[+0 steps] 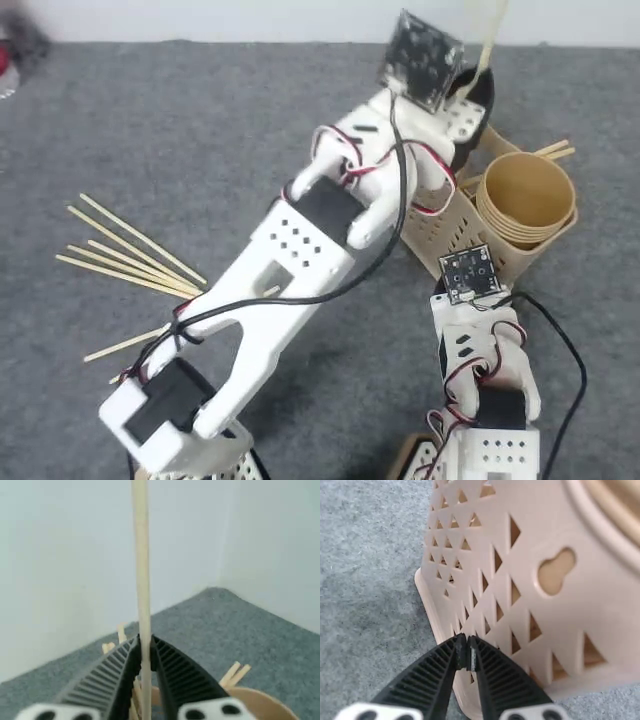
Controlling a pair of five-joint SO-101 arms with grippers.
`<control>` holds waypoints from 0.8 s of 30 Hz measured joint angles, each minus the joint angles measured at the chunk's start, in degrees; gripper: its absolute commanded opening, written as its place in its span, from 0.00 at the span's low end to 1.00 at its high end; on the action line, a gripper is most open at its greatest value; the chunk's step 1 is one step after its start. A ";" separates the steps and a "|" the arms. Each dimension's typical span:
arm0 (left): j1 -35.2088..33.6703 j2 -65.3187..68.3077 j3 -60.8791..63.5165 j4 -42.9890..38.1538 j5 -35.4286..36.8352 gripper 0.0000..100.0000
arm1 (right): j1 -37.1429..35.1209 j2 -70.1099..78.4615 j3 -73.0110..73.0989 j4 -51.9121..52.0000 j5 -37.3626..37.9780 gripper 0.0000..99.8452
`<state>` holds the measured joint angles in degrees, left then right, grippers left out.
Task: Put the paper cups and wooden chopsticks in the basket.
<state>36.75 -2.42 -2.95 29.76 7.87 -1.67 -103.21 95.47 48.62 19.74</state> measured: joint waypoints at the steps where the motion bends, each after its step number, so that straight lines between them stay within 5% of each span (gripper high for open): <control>1: -0.35 0.00 0.97 -0.62 0.00 0.04 | 0.00 0.00 0.00 0.00 0.00 0.01; 8: -1.58 0.00 1.49 -0.44 0.18 0.22 | 0.00 0.00 0.00 0.00 0.00 0.01; 14: -1.49 0.00 1.41 4.66 4.92 0.22 | 0.00 0.00 0.00 0.00 0.00 0.01; 24: -11.16 -9.32 -7.47 29.27 11.96 0.22 | 0.00 0.00 0.00 0.00 0.00 0.01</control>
<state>25.58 -11.74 -10.42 59.03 19.82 -1.67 -103.21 95.47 48.62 19.74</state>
